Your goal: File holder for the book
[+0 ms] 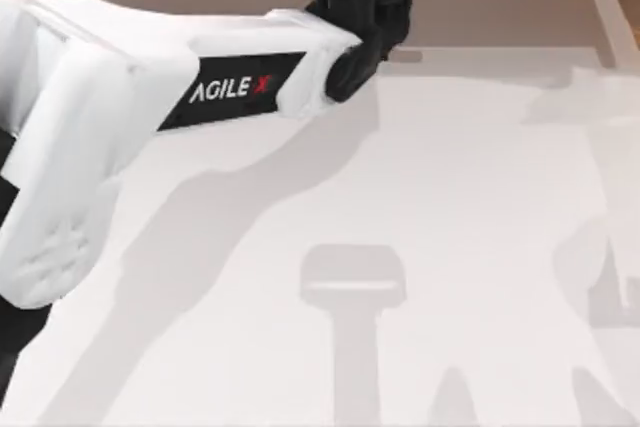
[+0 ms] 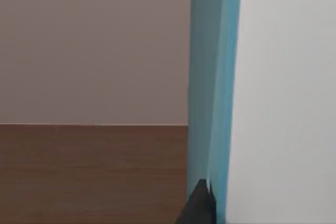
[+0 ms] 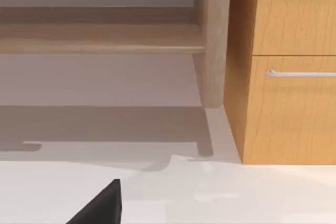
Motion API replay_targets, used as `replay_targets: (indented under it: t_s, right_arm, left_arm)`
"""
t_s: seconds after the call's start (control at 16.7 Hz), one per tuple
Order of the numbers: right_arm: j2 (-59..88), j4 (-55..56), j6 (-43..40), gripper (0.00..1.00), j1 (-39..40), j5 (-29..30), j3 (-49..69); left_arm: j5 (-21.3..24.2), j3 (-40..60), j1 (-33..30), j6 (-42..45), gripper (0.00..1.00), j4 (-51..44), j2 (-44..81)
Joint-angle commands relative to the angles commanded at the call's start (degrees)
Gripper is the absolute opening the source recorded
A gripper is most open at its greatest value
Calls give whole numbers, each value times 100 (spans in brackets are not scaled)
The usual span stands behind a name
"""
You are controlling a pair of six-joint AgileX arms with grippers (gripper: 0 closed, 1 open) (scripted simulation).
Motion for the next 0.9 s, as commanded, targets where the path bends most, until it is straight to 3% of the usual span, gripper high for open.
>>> replay_targets:
  t_s: [0.48,0.66,0.9]
  right_arm:
    - [0,0,0,100,0,0,0]
    - [0,0,0,100,0,0,0]
    - [0,0,0,100,0,0,0]
  left_arm:
    - [97,-69,5,118,0,-42,-87]
    - [574,-539,48,641,0,7,-468]
    - [1570,-1647,322,1765,0,71,-1346]
